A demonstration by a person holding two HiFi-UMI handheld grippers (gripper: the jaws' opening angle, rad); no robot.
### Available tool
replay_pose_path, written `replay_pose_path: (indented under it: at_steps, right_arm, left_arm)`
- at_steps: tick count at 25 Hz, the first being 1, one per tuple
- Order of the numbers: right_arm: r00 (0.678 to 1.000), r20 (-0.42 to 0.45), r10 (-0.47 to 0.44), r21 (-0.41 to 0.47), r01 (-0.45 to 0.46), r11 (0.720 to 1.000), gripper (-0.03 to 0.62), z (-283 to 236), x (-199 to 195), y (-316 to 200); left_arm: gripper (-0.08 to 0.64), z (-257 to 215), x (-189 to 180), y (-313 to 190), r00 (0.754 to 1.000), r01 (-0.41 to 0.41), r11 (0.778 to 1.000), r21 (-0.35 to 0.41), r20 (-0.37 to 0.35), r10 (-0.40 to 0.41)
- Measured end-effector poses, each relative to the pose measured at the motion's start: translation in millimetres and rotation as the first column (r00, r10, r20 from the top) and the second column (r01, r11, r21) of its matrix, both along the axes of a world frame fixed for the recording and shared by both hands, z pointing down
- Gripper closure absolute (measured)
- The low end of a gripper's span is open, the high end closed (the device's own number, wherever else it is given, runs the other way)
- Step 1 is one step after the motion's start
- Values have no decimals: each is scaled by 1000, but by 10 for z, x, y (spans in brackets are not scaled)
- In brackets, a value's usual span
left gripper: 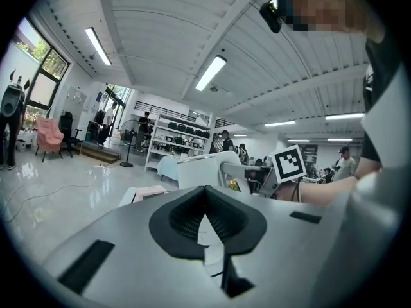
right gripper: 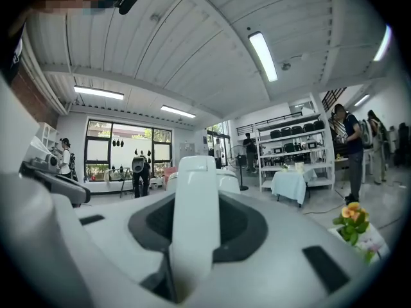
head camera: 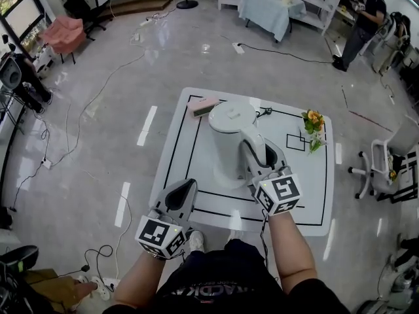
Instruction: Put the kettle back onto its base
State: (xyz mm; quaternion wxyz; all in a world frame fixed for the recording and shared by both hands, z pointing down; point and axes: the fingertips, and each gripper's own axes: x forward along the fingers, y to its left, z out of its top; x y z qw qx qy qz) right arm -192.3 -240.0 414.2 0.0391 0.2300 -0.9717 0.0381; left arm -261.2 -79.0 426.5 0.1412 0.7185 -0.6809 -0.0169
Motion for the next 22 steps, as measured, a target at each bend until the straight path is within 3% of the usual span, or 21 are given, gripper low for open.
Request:
replay_pose_path:
  at_steps: [11, 22]
  right_arm:
    - [1000, 17, -19, 8, 19, 1000, 474, 119, -223, 149]
    - [998, 60, -1, 45, -1, 999, 474, 222, -137, 283]
  left_arm:
    - [557, 25, -152, 68, 1000, -15, 1000, -3, 1, 15]
    - [557, 132, -175, 132, 999, -40, 999, -23, -8, 40]
